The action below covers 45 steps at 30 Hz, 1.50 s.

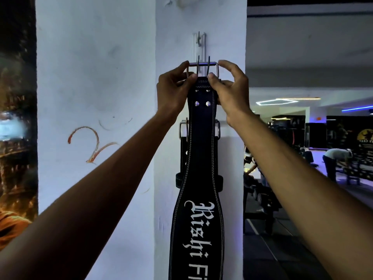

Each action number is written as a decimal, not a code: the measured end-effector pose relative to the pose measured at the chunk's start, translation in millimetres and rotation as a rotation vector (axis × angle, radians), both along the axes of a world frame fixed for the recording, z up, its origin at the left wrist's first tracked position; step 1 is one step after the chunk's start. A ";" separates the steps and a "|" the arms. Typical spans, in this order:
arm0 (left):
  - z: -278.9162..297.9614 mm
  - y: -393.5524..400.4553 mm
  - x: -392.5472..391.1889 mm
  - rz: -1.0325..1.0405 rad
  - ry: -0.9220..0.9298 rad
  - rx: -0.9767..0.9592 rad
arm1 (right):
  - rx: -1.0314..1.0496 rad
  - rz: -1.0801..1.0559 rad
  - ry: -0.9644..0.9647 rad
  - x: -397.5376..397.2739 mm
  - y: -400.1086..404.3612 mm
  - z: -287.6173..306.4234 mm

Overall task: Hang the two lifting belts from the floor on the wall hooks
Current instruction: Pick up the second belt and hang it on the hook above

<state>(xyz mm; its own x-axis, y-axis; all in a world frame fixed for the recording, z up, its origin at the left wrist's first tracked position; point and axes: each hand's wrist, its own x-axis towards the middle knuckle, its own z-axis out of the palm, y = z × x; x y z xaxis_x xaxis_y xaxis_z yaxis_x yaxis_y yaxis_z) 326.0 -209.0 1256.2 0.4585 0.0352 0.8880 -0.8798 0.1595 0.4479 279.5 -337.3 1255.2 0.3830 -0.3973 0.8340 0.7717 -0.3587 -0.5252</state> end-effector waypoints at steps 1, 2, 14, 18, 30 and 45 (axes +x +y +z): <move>6.5 -2.6 6.5 0.004 0.004 -0.006 | -0.004 -0.012 -0.009 5.4 -1.3 6.9; 12.8 -4.9 11.2 0.009 0.005 -0.007 | -0.004 -0.021 -0.016 11.1 -2.8 13.4; 32.3 -14.6 46.6 -0.028 0.072 0.029 | 0.029 -0.026 -0.023 54.9 -17.8 29.0; 29.8 -11.3 54.7 -0.097 0.115 0.034 | 0.016 -0.049 -0.016 55.8 -17.5 25.9; 36.0 -12.3 53.9 0.030 0.155 0.058 | 0.013 -0.216 -0.007 48.2 -7.4 32.4; 13.8 -12.2 37.9 -0.083 0.216 -0.006 | 0.067 -0.201 -0.024 47.2 0.1 10.6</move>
<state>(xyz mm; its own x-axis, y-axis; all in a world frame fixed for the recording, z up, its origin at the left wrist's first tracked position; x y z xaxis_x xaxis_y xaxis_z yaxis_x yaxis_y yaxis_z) 363.9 -221.2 1270.0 0.6393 -0.0051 0.7690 -0.7475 0.2306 0.6230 326.8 -337.2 1265.8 0.2708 -0.5183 0.8112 0.7007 -0.4716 -0.5353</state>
